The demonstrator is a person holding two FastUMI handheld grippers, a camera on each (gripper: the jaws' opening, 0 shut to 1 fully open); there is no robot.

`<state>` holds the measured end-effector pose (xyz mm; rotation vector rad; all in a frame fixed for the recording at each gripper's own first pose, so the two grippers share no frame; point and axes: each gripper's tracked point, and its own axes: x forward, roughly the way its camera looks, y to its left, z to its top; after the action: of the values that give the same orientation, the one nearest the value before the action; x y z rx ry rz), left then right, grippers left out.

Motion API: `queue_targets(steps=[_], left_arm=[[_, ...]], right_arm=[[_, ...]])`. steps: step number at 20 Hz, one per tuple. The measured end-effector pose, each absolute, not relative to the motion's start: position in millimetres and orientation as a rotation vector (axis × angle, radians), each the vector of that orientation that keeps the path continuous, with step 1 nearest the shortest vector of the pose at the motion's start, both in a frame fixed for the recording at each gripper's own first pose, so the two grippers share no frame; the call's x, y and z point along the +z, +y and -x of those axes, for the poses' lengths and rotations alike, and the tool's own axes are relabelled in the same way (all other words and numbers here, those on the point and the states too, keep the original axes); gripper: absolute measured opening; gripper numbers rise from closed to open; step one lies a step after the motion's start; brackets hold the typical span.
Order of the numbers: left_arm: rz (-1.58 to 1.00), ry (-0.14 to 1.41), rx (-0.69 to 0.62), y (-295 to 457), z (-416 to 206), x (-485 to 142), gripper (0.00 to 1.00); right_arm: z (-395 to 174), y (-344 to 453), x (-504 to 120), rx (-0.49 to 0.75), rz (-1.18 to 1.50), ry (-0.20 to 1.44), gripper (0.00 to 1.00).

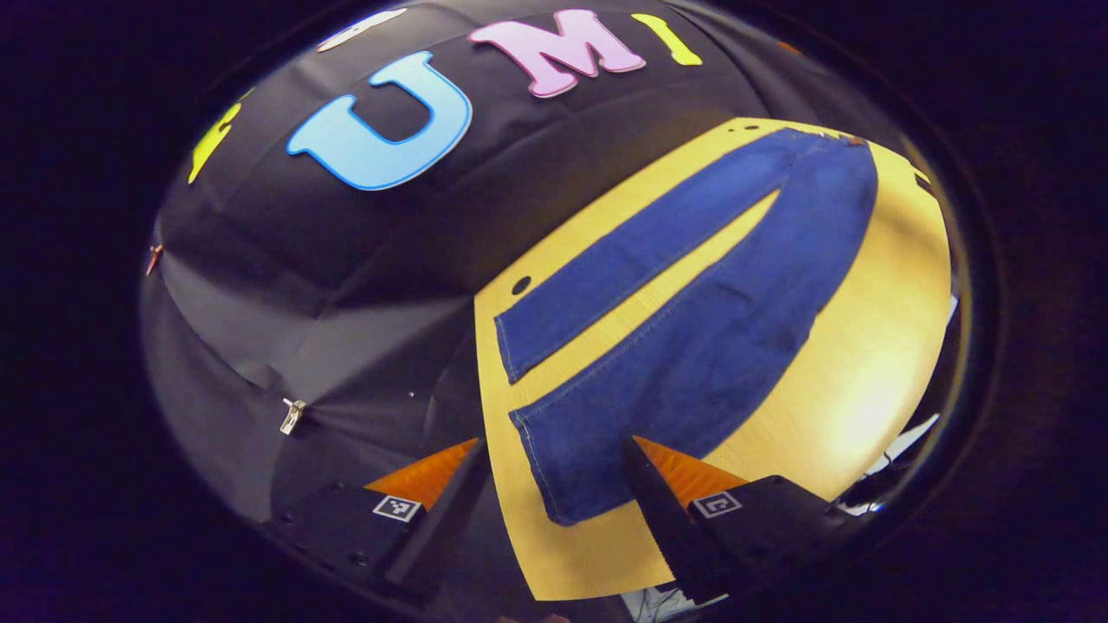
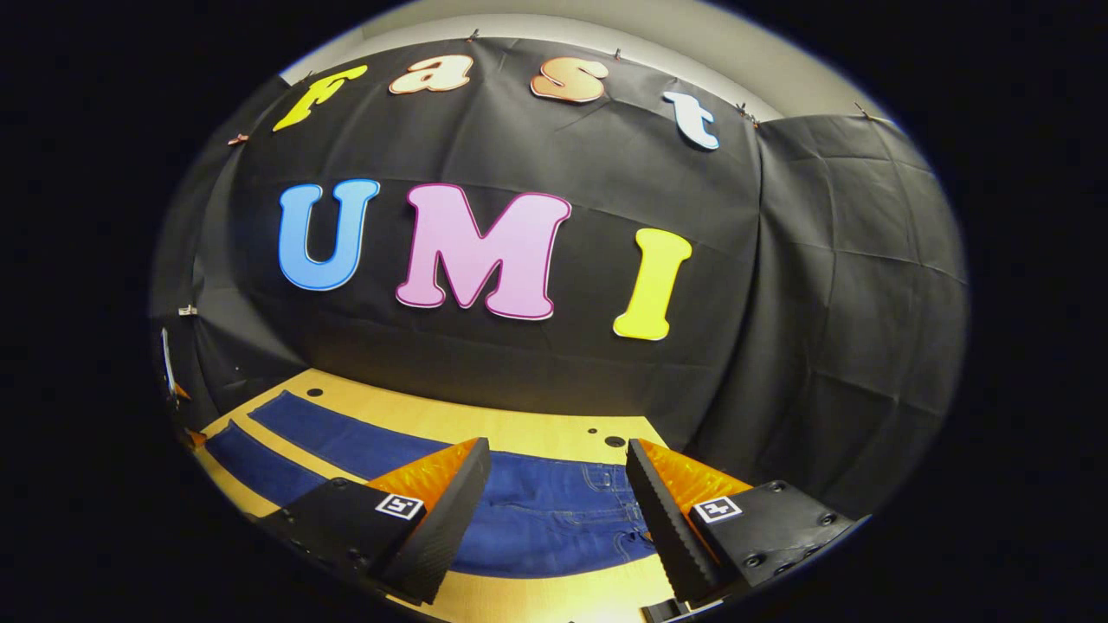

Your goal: Grasp the waist and the cuffs of the jeans and fold them to make the two legs overlap; first hold the waist and fold one-third of the jeans toward the cuffs, then hold the cuffs and fold the remaining one-third in the same direction to finish folding.

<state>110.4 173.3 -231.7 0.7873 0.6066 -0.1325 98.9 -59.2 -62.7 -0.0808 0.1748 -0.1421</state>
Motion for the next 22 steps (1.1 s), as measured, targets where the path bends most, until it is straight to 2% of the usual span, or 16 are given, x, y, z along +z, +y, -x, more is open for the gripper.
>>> queue_targets(steps=[3, 7, 12, 16, 18, 19, 20, 22], left_arm=[[-0.976, 0.718, -0.205, 214.1, -99.2, -275.2, 0.98], [-1.153, 0.791, -0.289, 246.9, -99.8, -312.9, 0.98], [-1.334, 0.695, -0.38, 235.3, -132.5, -311.7, 0.93], [-1.366, 0.703, -0.438, 226.3, -155.2, -319.1, 0.86], [-1.368, 0.731, -0.449, 221.4, -160.7, -327.5, 0.6], [-1.363, 0.73, -0.426, 222.3, -167.6, -330.6, 0.34], [-1.355, 0.728, -0.409, 221.3, -173.2, -333.5, 0.21], [-1.35, 0.731, -0.401, 220.0, -176.0, -330.9, 0.13]], right_arm=[[-90.5, -64.1, -69.4, -0.151, 0.081, 0.206, 0.96], [-82.5, -74.0, -78.6, -0.179, 0.089, 0.245, 0.96], [-81.6, -88.8, -95.8, -0.204, 0.117, 0.298, 0.96], [-81.5, -110.2, -113.4, -0.202, 0.24, 0.339, 0.96], [-84.8, -117.9, -123.1, -0.159, 0.336, 0.349, 0.96], [-87.4, -121.6, -125.5, -0.14, 0.368, 0.347, 0.96], [-89.9, -125.8, -130.0, -0.118, 0.408, 0.347, 0.96], [-98.7, -136.3, -142.1, -0.063, 0.545, 0.359, 0.96]])
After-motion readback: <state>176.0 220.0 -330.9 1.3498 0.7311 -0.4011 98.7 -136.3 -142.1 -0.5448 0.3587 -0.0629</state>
